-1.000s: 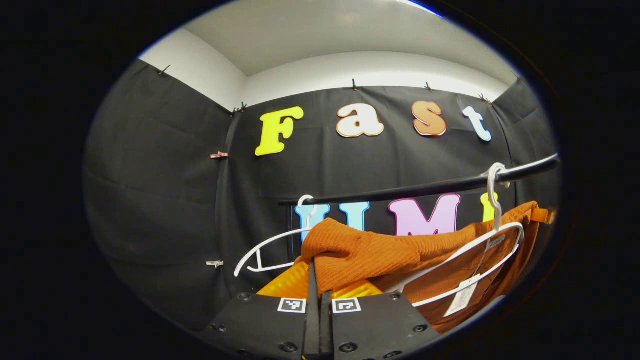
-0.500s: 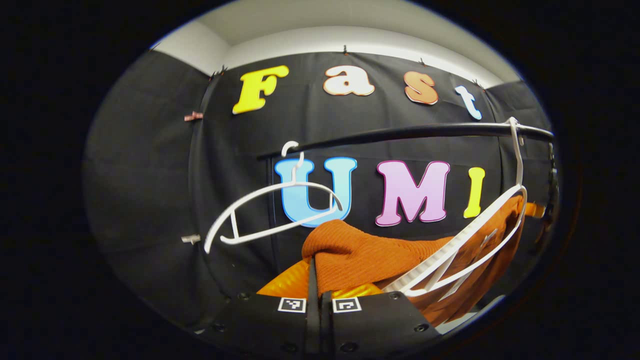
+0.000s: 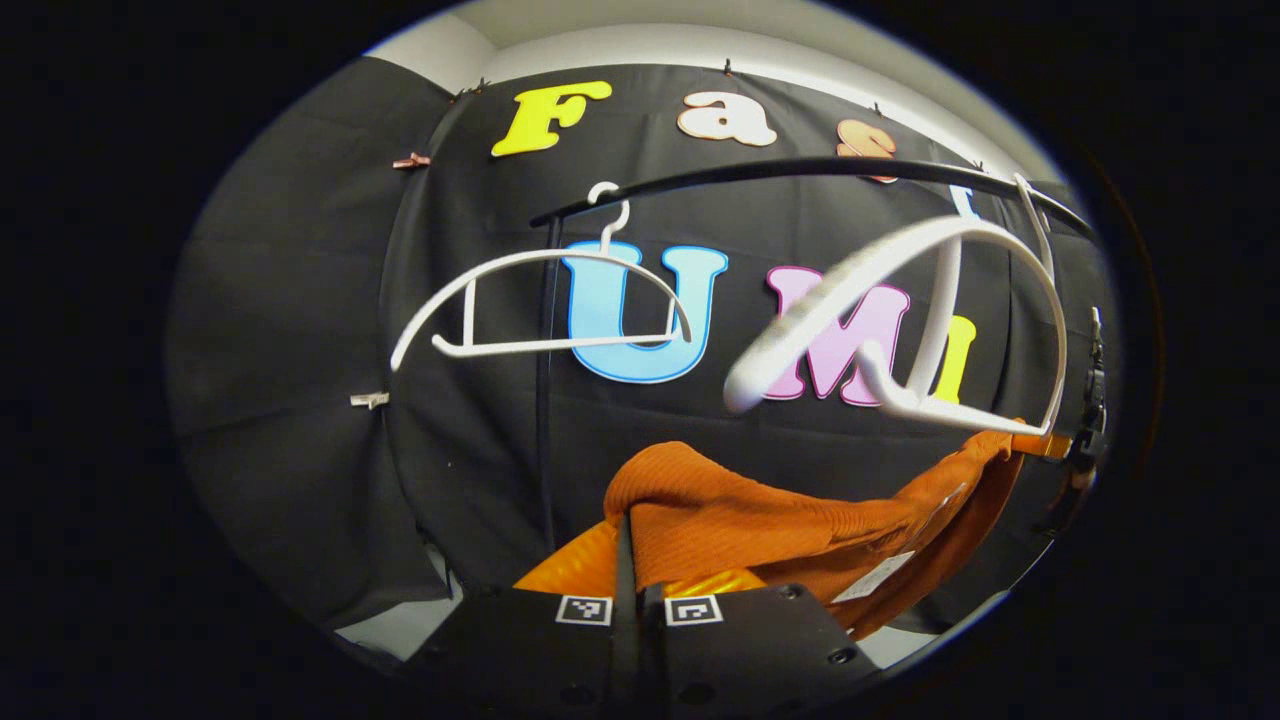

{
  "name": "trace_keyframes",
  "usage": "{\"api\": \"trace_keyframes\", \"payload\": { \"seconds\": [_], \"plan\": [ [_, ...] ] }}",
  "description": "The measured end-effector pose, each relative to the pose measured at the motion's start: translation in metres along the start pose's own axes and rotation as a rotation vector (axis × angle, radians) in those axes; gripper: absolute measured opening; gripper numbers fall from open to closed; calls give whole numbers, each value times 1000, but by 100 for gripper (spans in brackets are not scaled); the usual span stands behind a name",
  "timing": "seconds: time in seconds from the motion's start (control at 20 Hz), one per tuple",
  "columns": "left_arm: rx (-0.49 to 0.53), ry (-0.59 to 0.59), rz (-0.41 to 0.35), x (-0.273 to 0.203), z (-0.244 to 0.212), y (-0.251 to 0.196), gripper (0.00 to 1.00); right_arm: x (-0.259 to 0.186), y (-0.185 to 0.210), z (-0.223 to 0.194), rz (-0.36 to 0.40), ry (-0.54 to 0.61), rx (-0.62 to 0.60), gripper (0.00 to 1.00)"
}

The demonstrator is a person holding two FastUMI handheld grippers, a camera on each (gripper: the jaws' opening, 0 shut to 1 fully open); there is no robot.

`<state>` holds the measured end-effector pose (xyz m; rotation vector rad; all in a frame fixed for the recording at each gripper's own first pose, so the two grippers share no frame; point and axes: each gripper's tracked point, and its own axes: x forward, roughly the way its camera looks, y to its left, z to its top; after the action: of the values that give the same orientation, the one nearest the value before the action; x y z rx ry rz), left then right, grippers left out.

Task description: Grasp the clothes on the hanger with both hands and then place them into the laundry hamper below.

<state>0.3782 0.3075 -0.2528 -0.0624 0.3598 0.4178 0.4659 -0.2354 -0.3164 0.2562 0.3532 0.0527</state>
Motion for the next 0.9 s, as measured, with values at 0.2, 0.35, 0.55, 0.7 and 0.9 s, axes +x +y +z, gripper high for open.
{"api": "trace_keyframes", "payload": {
  "seconds": [0.2,0.35,0.55,0.7,0.9],
  "plan": [
    [-42,39,9,-11,-22,-1,5,-15,2,-24,-9,39,-1,23],
    [-47,63,-1,-22,-36,-8,5,-29,8,-40,5,71,-10,23],
    [-59,95,-58,-36,-55,-34,5,-49,28,-66,45,131,-5,23],
    [-88,113,-109,-48,-68,-60,5,-61,48,-89,72,189,-7,23],
    [-89,159,-179,-63,-89,-93,5,-71,78,-114,141,257,9,23]
  ]
}}
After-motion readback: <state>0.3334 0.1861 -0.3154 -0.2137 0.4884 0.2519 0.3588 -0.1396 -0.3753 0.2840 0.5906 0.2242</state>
